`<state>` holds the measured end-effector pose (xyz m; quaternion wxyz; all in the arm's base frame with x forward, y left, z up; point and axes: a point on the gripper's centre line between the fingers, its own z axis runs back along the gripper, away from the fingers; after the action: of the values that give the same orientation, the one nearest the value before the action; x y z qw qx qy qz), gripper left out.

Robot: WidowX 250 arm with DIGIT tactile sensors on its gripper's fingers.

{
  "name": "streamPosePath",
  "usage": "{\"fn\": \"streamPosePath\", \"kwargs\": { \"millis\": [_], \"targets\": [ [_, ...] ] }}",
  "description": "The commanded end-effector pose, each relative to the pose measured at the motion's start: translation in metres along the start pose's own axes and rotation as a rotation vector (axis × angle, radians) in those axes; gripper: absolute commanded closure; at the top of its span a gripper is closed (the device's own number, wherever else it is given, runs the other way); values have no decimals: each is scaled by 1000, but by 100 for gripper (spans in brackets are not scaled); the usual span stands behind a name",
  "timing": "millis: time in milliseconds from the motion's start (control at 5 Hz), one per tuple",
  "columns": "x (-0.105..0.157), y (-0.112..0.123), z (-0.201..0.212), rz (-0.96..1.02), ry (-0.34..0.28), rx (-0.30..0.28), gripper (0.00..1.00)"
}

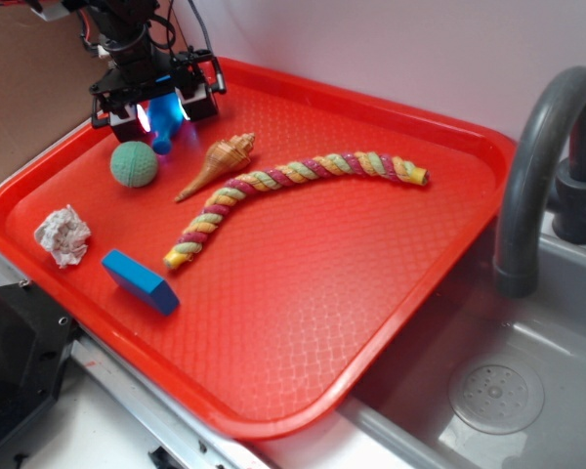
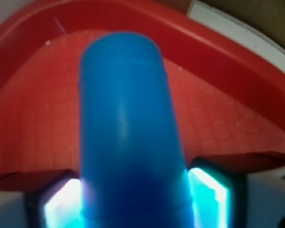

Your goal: Grab the blue bottle.

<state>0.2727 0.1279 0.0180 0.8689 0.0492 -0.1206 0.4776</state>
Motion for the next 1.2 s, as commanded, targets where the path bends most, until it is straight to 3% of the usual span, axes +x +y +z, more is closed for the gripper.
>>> {"fn": "streamPosePath", "kwargs": {
  "millis": [0, 200, 600, 800, 1000],
  "targets": [
    [13, 3, 11, 31, -22, -44, 100],
    [15, 0, 36, -21, 24, -41, 100],
    [11, -17, 115, -287, 133, -114, 100],
    [-23, -31, 161, -436, 176, -170, 100],
    [-52, -28, 200, -579, 263, -222, 100]
  ]
}}
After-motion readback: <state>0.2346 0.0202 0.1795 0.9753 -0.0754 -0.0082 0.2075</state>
